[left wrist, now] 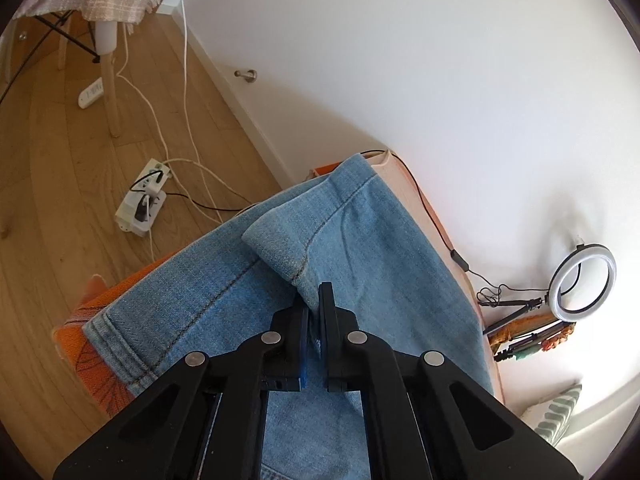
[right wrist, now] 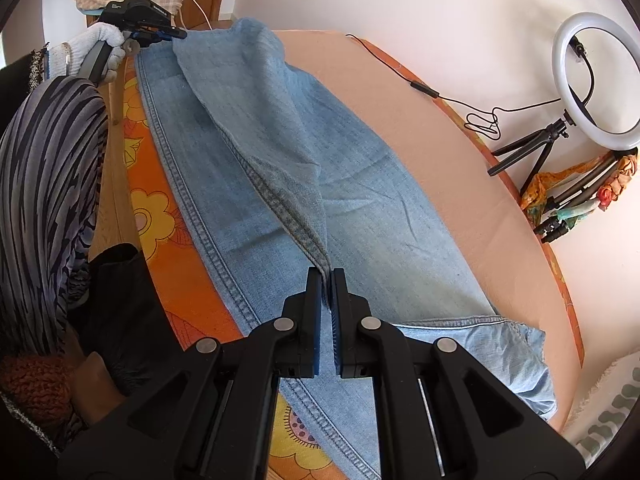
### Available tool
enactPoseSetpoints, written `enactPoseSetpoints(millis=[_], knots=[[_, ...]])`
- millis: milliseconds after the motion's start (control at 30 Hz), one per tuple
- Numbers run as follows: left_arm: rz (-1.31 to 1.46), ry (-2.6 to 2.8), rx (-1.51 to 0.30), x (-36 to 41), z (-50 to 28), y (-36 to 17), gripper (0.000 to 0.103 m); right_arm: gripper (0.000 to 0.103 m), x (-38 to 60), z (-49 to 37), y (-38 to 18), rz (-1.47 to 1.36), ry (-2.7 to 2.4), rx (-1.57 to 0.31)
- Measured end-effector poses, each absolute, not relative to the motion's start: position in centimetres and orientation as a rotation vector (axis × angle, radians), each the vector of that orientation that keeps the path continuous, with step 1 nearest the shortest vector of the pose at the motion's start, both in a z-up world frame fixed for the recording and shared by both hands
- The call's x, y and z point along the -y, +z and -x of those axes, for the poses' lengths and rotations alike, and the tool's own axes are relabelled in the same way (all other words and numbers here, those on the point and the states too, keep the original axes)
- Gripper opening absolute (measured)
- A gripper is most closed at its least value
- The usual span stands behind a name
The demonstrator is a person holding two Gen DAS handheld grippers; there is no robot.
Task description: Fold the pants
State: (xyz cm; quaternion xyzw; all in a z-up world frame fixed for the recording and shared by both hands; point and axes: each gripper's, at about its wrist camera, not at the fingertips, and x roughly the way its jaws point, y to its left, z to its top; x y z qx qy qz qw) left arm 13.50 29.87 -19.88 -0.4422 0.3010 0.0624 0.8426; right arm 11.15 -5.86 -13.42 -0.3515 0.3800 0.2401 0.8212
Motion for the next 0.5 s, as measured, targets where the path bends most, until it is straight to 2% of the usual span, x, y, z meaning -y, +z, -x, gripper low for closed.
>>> enactPoseSetpoints(millis=[133, 233, 500], knots=[[0.899, 0.112, -0.596, -30.0, -10.8, -18.1, 0.002, 0.005, 6.1, -10.8, -11.8, 0.739, 0.517, -0.786], [0.902, 0.124, -0.629, -30.7, -9.3, -18.8, 0.002, 0.005, 6.2, -10.4, -11.7, 0.739, 0.544, -0.818], [0.898, 0.128, -0.651, -30.8, -8.4, -19.8, 0.002, 0.005, 5.4, -9.8, -15.7, 0.853, 0.576, -0.904]])
